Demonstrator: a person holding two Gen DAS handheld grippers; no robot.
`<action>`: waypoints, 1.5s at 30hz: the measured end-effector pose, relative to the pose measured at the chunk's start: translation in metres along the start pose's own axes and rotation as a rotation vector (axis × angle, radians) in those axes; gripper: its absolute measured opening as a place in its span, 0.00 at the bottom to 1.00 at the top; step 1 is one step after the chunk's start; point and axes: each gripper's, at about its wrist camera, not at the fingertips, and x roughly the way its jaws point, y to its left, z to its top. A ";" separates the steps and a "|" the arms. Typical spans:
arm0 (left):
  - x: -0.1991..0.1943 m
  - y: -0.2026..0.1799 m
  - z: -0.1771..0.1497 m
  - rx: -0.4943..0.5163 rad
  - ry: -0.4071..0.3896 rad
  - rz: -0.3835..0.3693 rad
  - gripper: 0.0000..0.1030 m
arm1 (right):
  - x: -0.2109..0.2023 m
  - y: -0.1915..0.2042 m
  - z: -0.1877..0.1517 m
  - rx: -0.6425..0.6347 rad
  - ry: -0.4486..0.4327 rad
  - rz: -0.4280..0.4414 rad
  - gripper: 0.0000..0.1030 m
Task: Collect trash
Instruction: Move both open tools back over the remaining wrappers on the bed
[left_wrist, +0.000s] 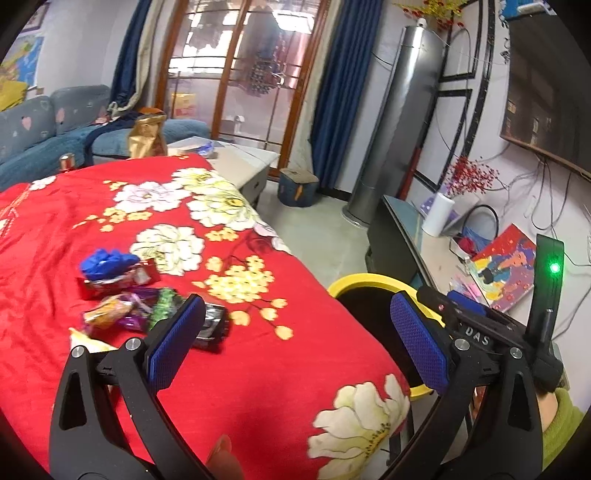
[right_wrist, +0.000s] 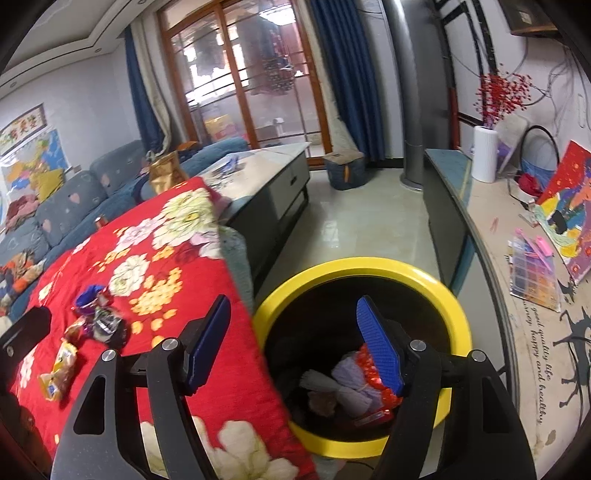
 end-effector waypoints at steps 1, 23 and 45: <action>-0.002 0.004 0.000 -0.005 -0.004 0.007 0.89 | 0.000 0.004 -0.001 -0.008 0.001 0.008 0.66; -0.041 0.073 0.005 -0.136 -0.089 0.113 0.89 | -0.004 0.094 -0.014 -0.170 0.039 0.171 0.67; -0.055 0.145 0.000 -0.243 -0.083 0.194 0.89 | 0.017 0.158 -0.014 -0.248 0.093 0.279 0.67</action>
